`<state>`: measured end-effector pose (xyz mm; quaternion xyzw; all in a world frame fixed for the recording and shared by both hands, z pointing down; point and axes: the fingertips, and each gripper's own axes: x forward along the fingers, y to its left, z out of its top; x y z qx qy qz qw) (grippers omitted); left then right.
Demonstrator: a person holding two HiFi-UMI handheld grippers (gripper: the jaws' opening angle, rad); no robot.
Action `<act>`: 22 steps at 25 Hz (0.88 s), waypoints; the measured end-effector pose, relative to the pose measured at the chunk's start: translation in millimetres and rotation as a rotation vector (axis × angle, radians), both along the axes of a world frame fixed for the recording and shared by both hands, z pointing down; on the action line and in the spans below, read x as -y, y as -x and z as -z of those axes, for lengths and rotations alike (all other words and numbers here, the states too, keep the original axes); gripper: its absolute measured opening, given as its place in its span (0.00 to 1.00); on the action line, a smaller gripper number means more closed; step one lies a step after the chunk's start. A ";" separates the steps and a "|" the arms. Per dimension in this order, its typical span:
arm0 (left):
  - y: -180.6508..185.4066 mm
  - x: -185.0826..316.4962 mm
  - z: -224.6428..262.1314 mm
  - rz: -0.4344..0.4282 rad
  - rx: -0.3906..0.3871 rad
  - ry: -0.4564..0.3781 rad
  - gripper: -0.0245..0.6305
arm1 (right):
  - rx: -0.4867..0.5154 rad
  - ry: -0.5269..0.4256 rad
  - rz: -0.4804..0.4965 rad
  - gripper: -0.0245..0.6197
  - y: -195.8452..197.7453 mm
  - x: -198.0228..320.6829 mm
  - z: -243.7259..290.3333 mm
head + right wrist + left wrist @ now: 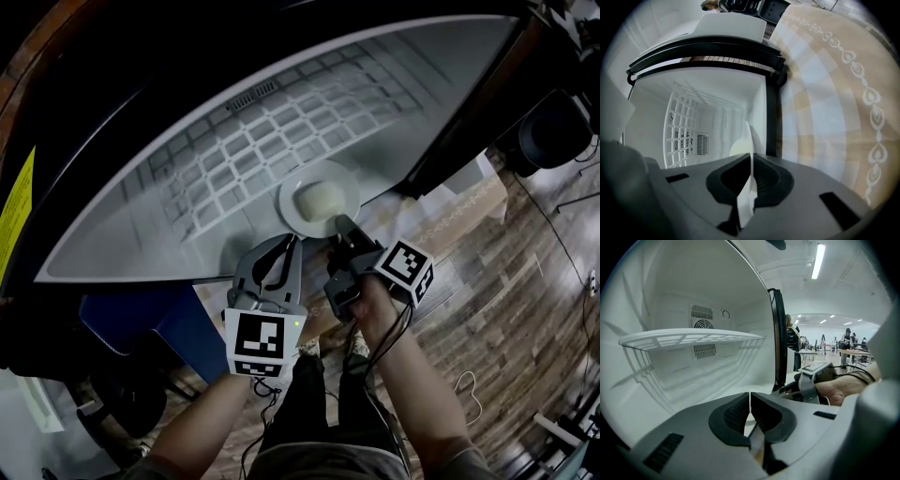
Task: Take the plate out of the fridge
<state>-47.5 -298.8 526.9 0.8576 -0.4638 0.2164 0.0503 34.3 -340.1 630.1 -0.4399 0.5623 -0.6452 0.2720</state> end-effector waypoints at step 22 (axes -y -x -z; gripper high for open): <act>-12.4 4.4 69.9 -0.001 -0.050 -0.083 0.07 | 0.010 0.014 -0.116 0.09 -73.6 -23.5 97.1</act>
